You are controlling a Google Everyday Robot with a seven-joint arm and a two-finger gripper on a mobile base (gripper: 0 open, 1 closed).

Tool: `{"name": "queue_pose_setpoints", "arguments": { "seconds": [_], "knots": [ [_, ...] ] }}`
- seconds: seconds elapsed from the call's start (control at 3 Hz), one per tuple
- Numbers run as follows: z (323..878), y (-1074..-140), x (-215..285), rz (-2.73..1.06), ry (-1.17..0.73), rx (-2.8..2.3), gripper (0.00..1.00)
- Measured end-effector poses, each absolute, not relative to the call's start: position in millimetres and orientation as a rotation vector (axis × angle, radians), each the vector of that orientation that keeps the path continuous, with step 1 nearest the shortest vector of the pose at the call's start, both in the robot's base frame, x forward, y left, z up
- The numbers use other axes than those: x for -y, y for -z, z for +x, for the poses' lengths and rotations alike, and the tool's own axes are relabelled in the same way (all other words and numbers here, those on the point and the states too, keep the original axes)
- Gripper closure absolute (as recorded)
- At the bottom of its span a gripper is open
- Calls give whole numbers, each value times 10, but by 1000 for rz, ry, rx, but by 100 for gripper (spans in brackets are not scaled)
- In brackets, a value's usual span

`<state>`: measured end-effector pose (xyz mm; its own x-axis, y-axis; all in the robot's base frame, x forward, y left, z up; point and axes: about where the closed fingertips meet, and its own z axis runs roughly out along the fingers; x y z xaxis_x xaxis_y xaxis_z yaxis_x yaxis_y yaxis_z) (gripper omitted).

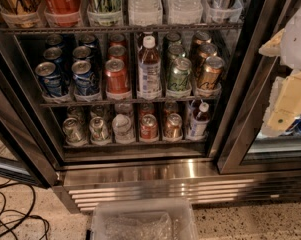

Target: Pick pepsi can from middle shelf of fridge

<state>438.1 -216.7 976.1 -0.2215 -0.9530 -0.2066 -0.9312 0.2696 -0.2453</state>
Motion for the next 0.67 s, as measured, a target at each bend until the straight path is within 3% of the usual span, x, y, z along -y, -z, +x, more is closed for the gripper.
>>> {"name": "queue_pose_setpoints", "arguments": {
  "seconds": [0.67],
  "knots": [
    [4414, -9761, 2088, -1716, 76, -2198, 0]
  ]
}}
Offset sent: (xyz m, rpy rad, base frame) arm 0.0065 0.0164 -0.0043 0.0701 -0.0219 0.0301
